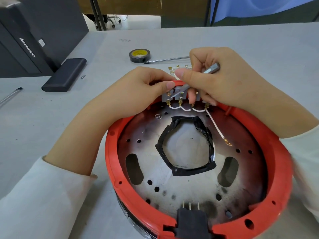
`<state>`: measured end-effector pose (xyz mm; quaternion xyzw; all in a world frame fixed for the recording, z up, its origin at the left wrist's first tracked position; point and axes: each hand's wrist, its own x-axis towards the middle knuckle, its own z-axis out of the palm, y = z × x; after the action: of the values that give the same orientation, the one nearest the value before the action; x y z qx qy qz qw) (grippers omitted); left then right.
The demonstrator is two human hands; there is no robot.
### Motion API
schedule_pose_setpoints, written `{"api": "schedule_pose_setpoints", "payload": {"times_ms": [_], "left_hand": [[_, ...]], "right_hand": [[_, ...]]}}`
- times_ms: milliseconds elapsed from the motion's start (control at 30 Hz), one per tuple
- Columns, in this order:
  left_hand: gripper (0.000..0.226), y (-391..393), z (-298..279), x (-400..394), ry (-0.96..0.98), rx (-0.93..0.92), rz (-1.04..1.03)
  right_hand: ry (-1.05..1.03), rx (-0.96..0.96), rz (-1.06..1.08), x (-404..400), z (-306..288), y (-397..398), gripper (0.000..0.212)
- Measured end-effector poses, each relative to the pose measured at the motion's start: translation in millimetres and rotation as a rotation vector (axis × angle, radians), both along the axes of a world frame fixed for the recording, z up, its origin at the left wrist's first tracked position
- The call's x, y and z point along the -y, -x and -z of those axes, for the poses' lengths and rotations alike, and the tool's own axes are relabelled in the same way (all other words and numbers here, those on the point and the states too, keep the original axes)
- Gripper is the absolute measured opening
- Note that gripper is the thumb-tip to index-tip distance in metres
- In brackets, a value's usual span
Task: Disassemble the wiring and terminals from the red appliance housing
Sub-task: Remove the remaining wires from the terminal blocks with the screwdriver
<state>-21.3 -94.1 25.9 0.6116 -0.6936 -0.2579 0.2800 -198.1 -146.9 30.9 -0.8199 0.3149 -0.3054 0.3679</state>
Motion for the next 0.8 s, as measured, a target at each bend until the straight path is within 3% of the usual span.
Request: {"api": "schedule_pose_setpoints", "payload": {"times_ms": [500, 800], "left_hand": [[0.021, 1.2, 1.3, 1.4, 0.022, 0.061, 0.001], [0.022, 0.9, -0.2, 1.6, 0.027, 0.069, 0.014]], "right_hand": [[0.034, -0.048, 0.0, 1.7, -0.7, -3.3, 0.039], [-0.083, -0.082, -0.024, 8.0, -8.7, -6.2, 0.041]]}}
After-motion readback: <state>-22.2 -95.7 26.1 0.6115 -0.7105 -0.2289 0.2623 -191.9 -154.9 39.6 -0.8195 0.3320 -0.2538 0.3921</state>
